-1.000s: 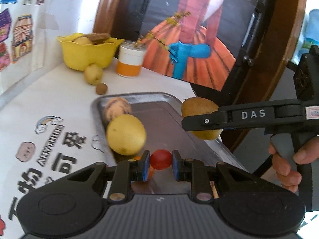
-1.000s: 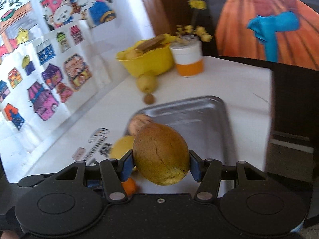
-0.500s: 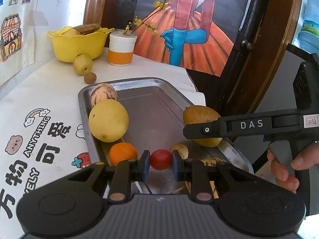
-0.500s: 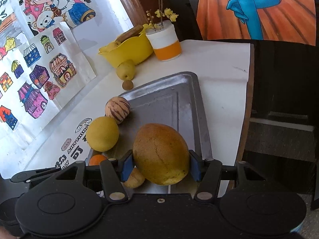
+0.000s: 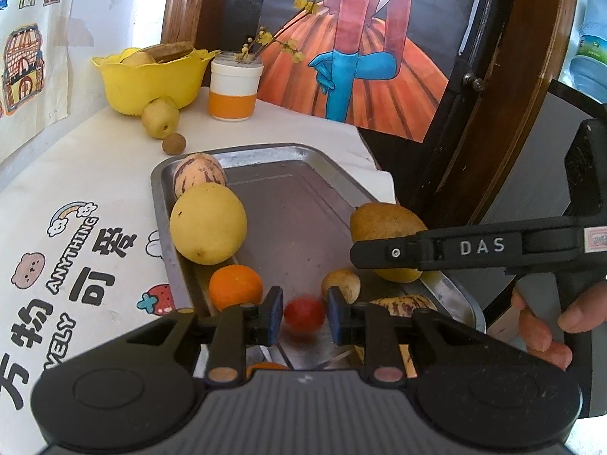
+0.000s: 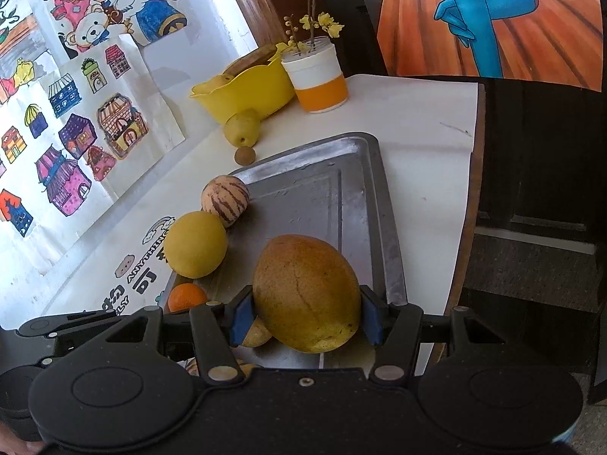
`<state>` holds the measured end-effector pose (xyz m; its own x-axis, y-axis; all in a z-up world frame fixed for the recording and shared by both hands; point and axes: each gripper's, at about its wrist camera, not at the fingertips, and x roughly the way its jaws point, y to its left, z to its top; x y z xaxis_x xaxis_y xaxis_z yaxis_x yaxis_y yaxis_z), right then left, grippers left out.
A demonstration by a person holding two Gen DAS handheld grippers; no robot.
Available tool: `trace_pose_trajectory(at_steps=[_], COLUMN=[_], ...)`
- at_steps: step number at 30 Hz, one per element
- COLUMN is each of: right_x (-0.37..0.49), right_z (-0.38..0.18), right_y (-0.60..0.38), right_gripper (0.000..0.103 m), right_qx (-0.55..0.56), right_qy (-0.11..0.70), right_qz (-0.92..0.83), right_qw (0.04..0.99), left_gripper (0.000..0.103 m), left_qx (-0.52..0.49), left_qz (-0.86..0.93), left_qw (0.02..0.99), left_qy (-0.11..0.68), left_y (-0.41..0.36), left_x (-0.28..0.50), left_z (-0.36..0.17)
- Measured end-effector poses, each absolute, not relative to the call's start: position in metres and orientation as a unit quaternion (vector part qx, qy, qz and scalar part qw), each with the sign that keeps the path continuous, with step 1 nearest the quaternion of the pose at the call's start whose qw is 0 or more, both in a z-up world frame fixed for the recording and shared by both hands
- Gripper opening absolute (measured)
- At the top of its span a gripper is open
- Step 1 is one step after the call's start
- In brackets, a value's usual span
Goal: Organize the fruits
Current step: 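Carry the tomato and mango onto the tray and lower them, then open both tools and lift them off the tray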
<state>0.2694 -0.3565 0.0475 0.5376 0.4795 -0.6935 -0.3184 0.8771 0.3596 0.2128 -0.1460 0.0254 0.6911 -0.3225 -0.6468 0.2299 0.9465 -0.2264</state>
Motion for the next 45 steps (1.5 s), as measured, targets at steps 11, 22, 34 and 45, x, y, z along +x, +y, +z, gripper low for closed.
trace_pose_trajectory(at_steps=[11,22,34,45], right_x=[0.249,0.188,0.118,0.088], right_z=[0.079,0.122,0.119,0.119], right_y=[-0.360,-0.357,-0.333,-0.302], right_gripper=[0.081,0.102,0.102,0.102], right_qx=[0.092,0.053,0.003,-0.016], right_qy=[0.383,0.335,0.394,0.464], right_qz=[0.233,0.226,0.223,0.230], right_qw=[0.889,0.913,0.892,0.856], left_gripper=[0.077,0.102,0.102,0.103], left_qx=[-0.085,-0.090,-0.089,-0.098], left_qz=[-0.150,-0.116,-0.066,-0.030], left_qw=[0.928,0.945,0.938,0.931], left_qy=[0.330,0.292,0.328,0.352], left_y=[-0.134,-0.100,-0.041,0.010], left_x=[0.186,0.129,0.082,0.065], left_z=[0.044,0.068,0.062,0.085])
